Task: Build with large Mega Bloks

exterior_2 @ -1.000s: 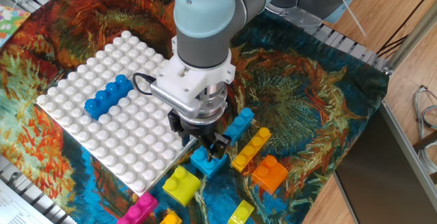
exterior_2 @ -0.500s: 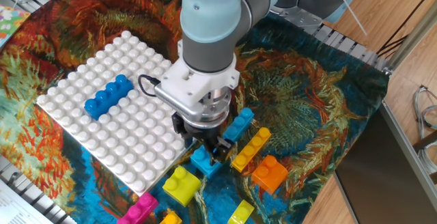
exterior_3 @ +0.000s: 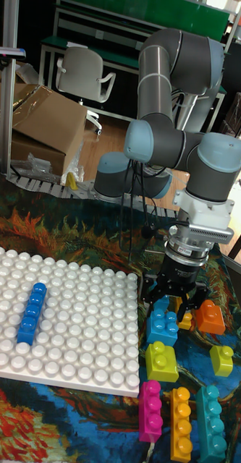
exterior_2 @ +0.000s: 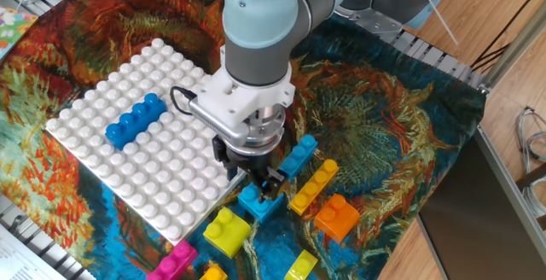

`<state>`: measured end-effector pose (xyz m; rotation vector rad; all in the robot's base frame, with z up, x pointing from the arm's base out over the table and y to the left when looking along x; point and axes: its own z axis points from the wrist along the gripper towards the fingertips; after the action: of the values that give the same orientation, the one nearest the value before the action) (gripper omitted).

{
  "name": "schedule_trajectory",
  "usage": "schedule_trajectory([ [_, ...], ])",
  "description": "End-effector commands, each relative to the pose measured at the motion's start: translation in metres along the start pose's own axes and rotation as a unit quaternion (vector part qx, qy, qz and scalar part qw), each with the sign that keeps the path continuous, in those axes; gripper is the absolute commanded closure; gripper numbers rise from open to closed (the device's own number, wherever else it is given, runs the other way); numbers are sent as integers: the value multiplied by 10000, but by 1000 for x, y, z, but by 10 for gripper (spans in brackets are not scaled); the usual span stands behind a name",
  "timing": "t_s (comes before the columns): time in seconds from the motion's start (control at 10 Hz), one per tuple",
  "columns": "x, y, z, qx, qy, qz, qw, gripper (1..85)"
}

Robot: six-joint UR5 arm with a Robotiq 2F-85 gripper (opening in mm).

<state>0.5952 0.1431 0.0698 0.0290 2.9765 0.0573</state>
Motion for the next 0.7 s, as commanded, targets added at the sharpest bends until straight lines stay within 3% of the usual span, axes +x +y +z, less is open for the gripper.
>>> schedule_trajectory([
  [0.0, -1, 2, 9, -35, -19, 196, 9998, 200],
  [0.1, 3, 8, 7, -109, 30, 263, 9996, 200],
  [0.4, 8, 24, 7, -65, -3, 339, 9994, 200],
  [0.6, 8, 12, 8, 178, -8, 38, 9998, 210],
])
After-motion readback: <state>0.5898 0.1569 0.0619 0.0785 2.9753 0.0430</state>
